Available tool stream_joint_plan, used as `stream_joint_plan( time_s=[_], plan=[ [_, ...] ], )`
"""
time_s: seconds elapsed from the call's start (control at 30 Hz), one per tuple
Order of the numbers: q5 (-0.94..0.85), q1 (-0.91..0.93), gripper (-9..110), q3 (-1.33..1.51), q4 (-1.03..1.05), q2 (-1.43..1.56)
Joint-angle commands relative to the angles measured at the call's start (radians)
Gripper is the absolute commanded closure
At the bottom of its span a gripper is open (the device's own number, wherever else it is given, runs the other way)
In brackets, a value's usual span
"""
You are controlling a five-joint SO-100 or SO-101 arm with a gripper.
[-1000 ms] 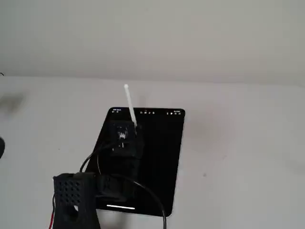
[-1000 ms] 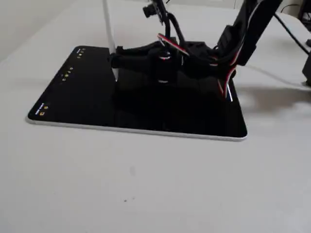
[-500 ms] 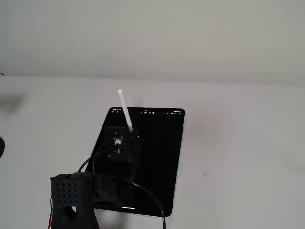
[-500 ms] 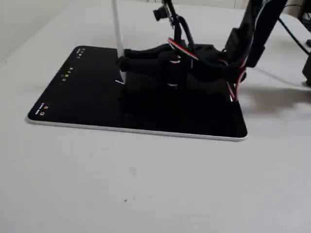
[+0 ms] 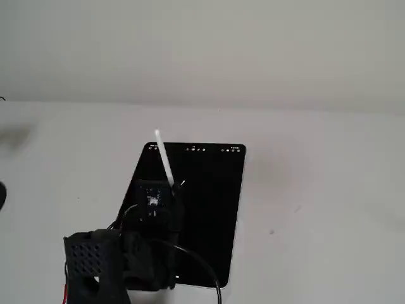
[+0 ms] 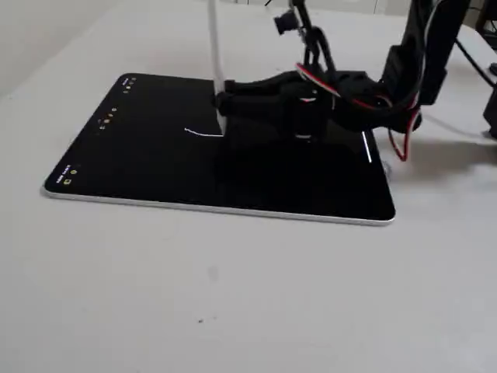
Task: Draw a line in the middle of the ipad using the apple pencil
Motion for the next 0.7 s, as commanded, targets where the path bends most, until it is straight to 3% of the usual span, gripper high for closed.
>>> stream_joint_plan(
  time_s=[0.0,0.37,0.67],
  plan=[
    [-0.002,0.014,101,0.095,-0.04,0.023],
    [0.002,0.029,101,0.224,-0.199,-0.032],
    [0.002,0.028,101,0.224,-0.202,-0.038]
  ],
)
